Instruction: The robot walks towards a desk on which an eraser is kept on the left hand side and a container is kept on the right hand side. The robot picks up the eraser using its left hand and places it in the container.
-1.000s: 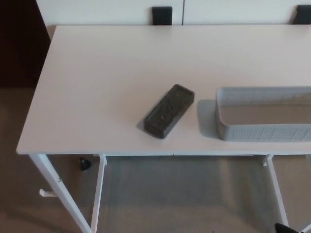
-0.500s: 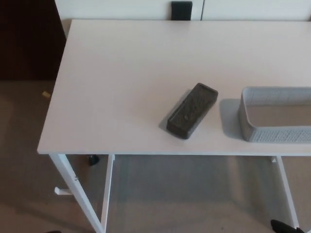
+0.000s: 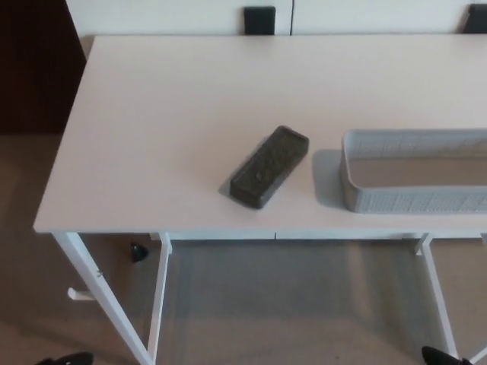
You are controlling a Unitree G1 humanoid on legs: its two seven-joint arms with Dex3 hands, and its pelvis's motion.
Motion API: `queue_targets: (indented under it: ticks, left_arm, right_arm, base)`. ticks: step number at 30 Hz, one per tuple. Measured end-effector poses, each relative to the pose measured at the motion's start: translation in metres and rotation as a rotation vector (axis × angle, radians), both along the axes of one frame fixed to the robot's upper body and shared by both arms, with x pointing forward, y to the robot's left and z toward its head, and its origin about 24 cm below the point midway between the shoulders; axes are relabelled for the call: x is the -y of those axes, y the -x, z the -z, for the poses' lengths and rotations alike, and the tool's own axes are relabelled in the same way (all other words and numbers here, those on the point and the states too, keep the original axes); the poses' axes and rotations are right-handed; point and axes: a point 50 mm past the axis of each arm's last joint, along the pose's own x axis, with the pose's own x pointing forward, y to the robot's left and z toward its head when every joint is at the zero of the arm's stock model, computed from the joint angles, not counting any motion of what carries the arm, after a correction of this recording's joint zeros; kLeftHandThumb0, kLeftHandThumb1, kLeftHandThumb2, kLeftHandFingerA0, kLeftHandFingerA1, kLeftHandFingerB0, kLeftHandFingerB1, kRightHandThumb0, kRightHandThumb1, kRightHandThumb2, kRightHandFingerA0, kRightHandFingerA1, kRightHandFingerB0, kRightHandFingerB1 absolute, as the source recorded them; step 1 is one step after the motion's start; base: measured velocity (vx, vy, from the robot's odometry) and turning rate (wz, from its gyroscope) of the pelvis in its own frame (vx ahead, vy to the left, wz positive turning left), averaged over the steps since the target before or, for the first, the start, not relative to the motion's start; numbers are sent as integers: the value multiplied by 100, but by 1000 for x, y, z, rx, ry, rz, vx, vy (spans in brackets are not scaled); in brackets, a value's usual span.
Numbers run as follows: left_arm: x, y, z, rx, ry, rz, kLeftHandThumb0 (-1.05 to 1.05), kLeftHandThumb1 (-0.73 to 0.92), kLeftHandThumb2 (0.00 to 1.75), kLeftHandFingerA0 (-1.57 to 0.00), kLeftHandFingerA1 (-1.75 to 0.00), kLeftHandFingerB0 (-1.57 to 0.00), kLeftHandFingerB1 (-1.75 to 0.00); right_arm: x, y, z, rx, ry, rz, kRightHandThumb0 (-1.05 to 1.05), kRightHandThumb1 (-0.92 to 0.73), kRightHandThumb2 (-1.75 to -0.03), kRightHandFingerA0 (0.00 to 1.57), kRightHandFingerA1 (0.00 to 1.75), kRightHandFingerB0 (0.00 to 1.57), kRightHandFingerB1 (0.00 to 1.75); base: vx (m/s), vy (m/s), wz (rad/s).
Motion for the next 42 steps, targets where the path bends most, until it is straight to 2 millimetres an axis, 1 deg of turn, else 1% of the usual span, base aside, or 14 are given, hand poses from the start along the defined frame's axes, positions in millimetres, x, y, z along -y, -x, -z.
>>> queue_targets:
  ticks: [4,12,13,14,20,21,24,25,26,27,33,37,41,42]
  left_arm:
    - [2,-6,-1,18,-13,-6,-34,59,58,-44,-40,-44,-34]
    - [16,-11,1,51,-60,66,-34,61,59,-44,-38,-42,-34]
    - [17,-12,1,58,-64,69,-33,62,59,-43,-38,-40,-34]
    - [17,-15,1,67,-67,73,-34,63,59,-43,-38,-40,-34]
    - [16,-18,2,69,-71,72,-37,66,60,-44,-38,-43,-34]
    - [15,-19,2,72,-71,70,-39,66,60,-45,-39,-43,-35]
    - [13,-23,0,86,-74,64,-42,72,62,-47,-40,-43,-35]
    - [9,-22,-1,88,-83,54,-49,71,64,-45,-40,-41,-36]
    - [8,-22,-2,89,-85,49,-49,71,64,-45,-40,-41,-36]
    - [7,-21,-2,89,-86,46,-50,71,64,-45,-40,-40,-35]
    - [4,-14,-2,77,-74,32,-50,78,64,-49,-40,-43,-34]
    - [5,-16,-2,82,-65,32,-51,71,65,-45,-43,-40,-36]
    - [5,-18,-2,87,-56,36,-49,77,63,-48,-40,-43,-35]
    - [5,-18,-2,87,-55,36,-54,72,65,-45,-42,-40,-35]
  right_arm:
    - [-1,-10,-2,25,0,-9,-37,-64,-59,41,52,22,39]
    - [8,-11,-7,27,26,5,-33,-66,-59,40,49,22,37]
    - [8,-12,-8,31,27,4,-26,-47,-94,34,61,11,51]
    - [8,-14,-9,36,28,4,-26,-47,-94,33,61,10,51]
    - [11,-4,-7,11,31,22,-27,-47,-94,33,61,11,51]
    - [11,-3,-6,4,31,24,-33,-65,-59,40,49,22,38]
    - [9,-6,-5,10,22,30,-33,-65,-59,41,48,23,37]
    - [7,-7,-5,11,14,30,-26,-45,-93,34,61,13,51]
    - [6,-6,-4,7,12,30,-26,-45,-93,34,61,13,51]
    - [6,-6,-3,3,10,31,-33,-65,-59,42,48,23,37]
    - [6,-2,0,-16,13,32,-37,-64,-59,43,50,24,38]
    - [8,-5,0,-13,22,33,-36,-64,-59,43,49,25,38]
    - [8,-8,-1,-2,25,34,-34,-65,-59,41,49,23,37]
    - [7,-8,-1,-2,24,33,-34,-65,-59,42,49,23,38]
  base:
    - [-134,-371,16]
    - [-18,-380,23]
    - [34,-159,-8]
    - [63,-113,-4]
    - [25,-28,-6]
    - [22,100,-10]
    - [164,250,0]
    - [211,268,20]
    - [211,256,20]
    - [-7,37,8]
    - [-10,-61,2]
    - [5,-116,5]
    - [0,0,0]
    - [0,0,0]
